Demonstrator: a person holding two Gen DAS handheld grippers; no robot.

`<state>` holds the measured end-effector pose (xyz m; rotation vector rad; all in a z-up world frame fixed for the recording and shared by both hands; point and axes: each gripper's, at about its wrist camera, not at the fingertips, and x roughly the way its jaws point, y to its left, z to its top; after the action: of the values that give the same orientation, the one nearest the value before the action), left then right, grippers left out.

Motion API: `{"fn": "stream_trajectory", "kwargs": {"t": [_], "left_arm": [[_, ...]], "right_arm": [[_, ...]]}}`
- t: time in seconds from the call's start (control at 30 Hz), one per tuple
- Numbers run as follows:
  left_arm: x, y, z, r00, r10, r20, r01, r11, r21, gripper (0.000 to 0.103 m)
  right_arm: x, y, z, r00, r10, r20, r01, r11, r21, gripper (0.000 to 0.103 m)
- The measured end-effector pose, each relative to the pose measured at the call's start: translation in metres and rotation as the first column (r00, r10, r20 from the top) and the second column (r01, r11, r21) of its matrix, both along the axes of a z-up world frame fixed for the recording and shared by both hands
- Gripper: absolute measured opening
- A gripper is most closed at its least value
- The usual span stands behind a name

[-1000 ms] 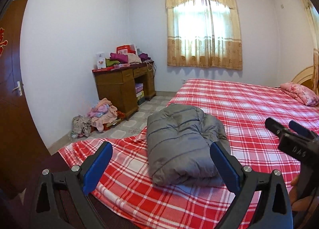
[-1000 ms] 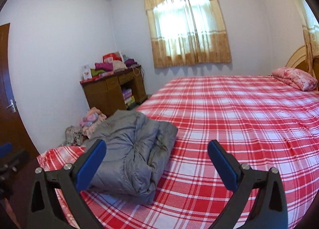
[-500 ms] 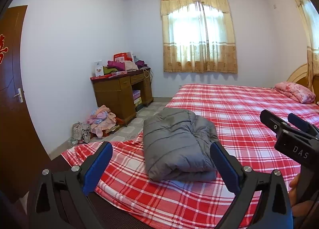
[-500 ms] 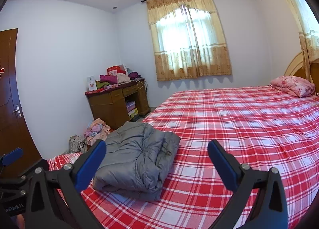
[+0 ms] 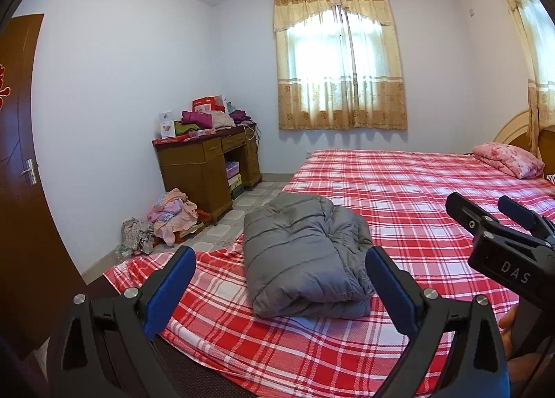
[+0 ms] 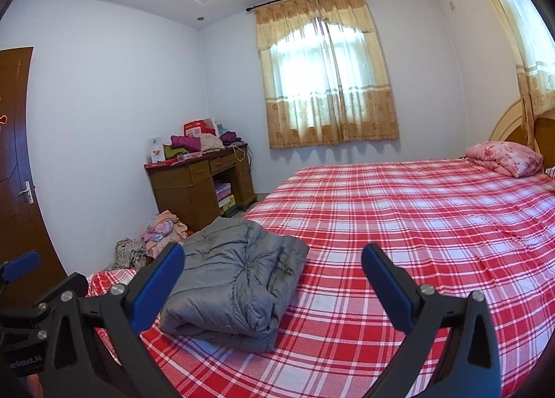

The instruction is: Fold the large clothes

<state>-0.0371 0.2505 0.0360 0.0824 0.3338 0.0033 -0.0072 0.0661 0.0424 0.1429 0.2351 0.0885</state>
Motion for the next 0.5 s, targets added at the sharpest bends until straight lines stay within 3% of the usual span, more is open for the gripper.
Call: {"fn": "stream_trajectory", "kwargs": {"t": [0.5], "left_arm": [[-0.0054,-0.0025,0.003,1.0,-0.007,0.003,0.007,1.0,0.012,0.099]], "right_arm": [[-0.0019,-0.0077,0.0,1.0,-0.007,-0.004,0.007,1.0,0.016,0.103]]}}
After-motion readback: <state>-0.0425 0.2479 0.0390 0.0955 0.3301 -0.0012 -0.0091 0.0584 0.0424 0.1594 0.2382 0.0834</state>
